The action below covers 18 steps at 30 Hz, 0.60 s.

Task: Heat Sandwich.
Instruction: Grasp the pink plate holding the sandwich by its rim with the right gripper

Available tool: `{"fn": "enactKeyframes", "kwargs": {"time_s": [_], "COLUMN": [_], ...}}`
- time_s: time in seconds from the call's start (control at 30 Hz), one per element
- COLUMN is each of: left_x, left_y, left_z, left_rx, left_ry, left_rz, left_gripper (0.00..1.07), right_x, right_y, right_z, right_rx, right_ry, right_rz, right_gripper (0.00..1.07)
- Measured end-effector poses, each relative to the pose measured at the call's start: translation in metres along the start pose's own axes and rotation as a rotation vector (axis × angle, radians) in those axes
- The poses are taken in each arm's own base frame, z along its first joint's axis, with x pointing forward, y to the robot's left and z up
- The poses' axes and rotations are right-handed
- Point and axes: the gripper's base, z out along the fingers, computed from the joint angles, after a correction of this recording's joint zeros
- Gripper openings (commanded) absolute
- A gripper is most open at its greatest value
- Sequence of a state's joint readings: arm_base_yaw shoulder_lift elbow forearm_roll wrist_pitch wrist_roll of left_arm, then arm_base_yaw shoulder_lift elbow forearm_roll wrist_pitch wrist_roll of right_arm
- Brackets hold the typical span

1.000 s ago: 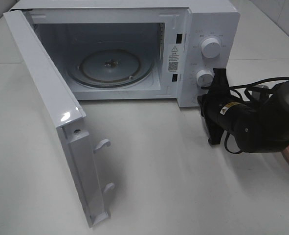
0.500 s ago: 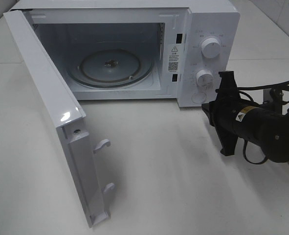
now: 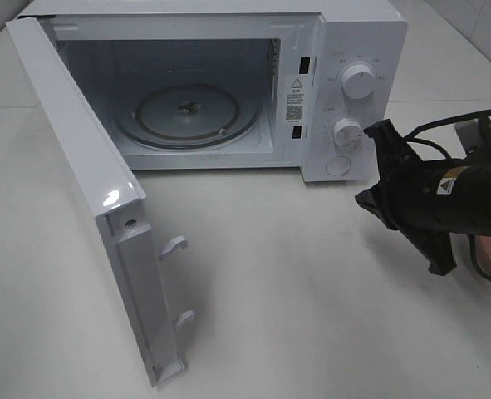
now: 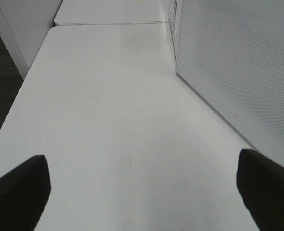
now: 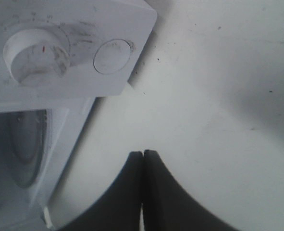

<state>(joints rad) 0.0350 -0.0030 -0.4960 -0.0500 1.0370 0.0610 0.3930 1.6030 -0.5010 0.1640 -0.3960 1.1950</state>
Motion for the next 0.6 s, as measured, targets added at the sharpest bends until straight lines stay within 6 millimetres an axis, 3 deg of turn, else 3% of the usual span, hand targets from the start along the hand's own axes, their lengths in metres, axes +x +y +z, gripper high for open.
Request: {"fn": "enactKeyframes", "kwargs": {"time_s": [0.33, 0.47, 0.5, 0.6], "left_x": [0.000, 0.000, 0.000, 0.000], "left_y": [0.000, 0.000, 0.000, 0.000], "left_z": [0.000, 0.000, 0.000, 0.000], "left_rx": [0.000, 0.000, 0.000, 0.000], "left_ry": [0.000, 0.000, 0.000, 0.000], "left_rz": [0.000, 0.000, 0.000, 0.000], "left_gripper": [1.00, 1.00, 1.00, 1.00], "right_x": [0.004, 0.006, 0.007, 0.007], "right_y": [-0.004, -0.005, -0.003, 0.000], "right_z": [-0.030, -0.041, -0.045, -0.048], "right_rx": [0.145, 0.197, 0.216, 0.237], "right_ry": [0.123, 0.206, 0.256, 0.307], "right_rz": [-0.407, -0.626, -0.747, -0.852], "right_gripper": [0.08, 0.08, 0.09, 0.09]}}
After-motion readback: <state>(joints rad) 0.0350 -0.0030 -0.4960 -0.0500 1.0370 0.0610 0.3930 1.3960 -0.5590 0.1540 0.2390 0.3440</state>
